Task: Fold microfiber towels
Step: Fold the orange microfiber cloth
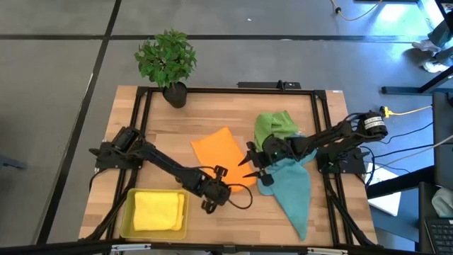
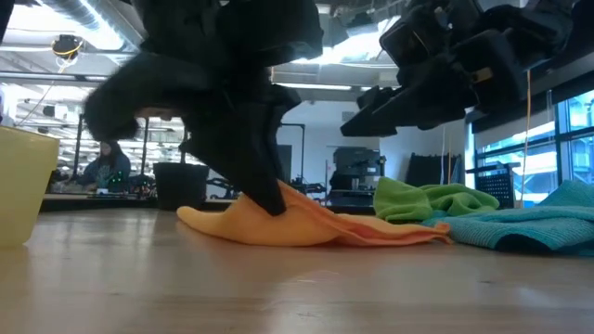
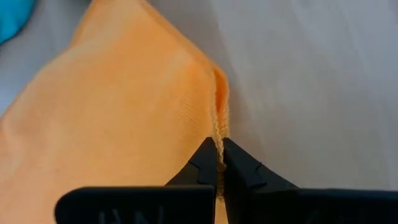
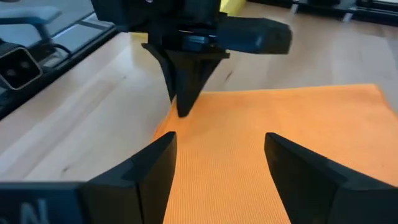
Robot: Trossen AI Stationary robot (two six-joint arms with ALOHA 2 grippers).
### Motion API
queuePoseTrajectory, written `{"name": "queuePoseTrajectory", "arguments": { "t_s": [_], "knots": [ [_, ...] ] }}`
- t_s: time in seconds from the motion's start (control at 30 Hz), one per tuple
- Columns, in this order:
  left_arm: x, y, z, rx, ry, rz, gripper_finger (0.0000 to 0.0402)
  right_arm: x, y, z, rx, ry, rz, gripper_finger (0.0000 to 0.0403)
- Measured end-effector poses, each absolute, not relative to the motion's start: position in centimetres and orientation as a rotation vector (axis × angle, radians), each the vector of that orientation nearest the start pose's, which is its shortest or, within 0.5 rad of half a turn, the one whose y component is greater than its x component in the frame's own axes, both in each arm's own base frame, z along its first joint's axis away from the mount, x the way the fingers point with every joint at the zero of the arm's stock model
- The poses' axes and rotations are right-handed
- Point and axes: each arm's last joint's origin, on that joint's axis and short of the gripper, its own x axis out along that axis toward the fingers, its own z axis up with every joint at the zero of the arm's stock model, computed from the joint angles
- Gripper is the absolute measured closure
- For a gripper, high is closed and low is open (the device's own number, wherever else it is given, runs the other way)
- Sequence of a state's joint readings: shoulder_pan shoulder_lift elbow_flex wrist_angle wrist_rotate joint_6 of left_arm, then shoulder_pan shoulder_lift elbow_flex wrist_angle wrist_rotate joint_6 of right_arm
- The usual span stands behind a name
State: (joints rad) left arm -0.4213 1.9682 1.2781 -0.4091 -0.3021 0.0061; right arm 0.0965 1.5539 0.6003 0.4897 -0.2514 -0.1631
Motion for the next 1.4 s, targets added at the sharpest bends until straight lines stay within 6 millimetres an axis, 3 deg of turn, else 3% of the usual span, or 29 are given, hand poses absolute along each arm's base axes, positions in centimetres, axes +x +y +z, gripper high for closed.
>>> {"name": "queuePoseTrajectory", "arguments": {
  "t_s": [0.27,0.87,1.4],
  "knots": [
    [36.3,-14.7,15.0,0.409,1.035,-0.136,0.0401,29.0,4.2,16.0,-0.141,0.437,0.329,0.0159],
    [31.9,-12.3,15.9,0.333,0.874,-0.113,0.0402,29.1,5.1,15.8,-0.120,0.432,0.278,0.0159],
    [31.8,-11.6,16.0,0.316,0.851,-0.059,0.0401,29.2,5.2,16.1,-0.129,0.388,0.235,0.0159]
  ]
}}
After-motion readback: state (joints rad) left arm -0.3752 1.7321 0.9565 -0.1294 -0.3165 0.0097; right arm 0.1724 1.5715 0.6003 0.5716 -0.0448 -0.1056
